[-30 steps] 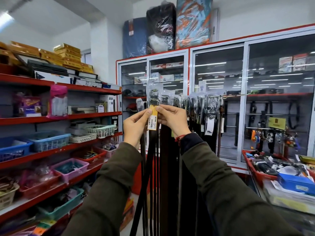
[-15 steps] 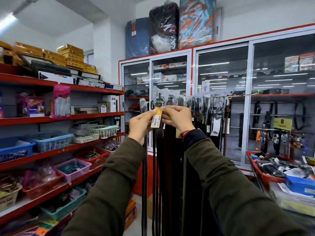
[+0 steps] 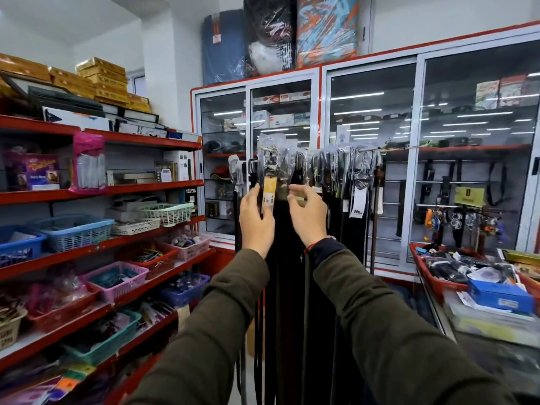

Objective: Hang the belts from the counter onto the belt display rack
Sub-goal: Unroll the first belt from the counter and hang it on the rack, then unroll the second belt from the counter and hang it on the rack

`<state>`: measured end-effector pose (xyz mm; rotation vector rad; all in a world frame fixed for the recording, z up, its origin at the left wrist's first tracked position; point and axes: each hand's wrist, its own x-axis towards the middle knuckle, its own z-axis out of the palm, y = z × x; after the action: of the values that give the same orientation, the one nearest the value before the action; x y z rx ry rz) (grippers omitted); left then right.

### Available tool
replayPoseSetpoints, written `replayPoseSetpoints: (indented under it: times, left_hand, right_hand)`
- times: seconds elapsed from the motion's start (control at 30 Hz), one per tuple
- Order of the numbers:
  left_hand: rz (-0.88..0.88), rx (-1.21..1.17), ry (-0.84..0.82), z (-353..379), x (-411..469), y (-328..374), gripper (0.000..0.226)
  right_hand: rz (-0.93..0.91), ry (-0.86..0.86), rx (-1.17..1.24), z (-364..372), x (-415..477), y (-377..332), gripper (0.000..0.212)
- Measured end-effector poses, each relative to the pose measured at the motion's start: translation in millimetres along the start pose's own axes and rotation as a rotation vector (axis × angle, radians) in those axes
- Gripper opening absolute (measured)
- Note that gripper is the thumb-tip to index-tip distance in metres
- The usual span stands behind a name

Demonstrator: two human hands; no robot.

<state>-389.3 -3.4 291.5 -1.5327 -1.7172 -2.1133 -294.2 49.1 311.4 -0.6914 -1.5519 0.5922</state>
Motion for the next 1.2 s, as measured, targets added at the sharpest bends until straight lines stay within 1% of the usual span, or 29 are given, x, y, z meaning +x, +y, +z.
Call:
replayPoseSetpoints:
  times: [0.07, 0.17, 0.3, 0.4, 0.67, 0.83, 0.93, 1.07, 1.13, 1.2]
  left_hand:
    - [0.104, 0.061, 0.029, 5, -20, -8, 0.053]
    - [0.239, 0.162, 0.010, 11, -52, -16, 0.055]
    - [0.289, 0.256, -0.092, 26, -99, -23, 0.052]
    - [0.283, 0.271, -0.165, 43, -135, -29, 0.051]
    - [0.200, 0.200, -0.352, 101, -249, -38, 0.047]
    - [0.168, 0.154, -0.533, 140, -324, -31, 0.046]
    - [0.161, 0.109, -0.654, 163, -366, -20, 0.045]
    - [0.167, 0.068, -0.860, 193, -414, -5, 0.046]
    - [0.181, 0.036, -1.032, 208, -435, 2, 0.047]
    - [0.225, 0.036, -1.241, 220, -455, 9, 0.048]
  right_hand:
    - [-0.108, 0.036, -0.085, -10, -18, 12, 0.028]
    - [-0.228, 0.063, -0.228, -28, -48, 30, 0.035]
    - [-0.261, 0.080, -0.465, -58, -87, 51, 0.045]
    - [-0.214, 0.088, -0.600, -84, -117, 68, 0.047]
    - [0.061, 0.141, -0.799, -179, -208, 114, 0.044]
    - [0.266, 0.201, -0.930, -254, -269, 139, 0.046]
    - [0.444, 0.269, -0.987, -299, -305, 148, 0.046]
    - [0.640, 0.332, -1.015, -353, -347, 151, 0.052]
    - [0.737, 0.348, -1.037, -379, -364, 150, 0.056]
    - [0.866, 0.358, -1.065, -400, -380, 147, 0.062]
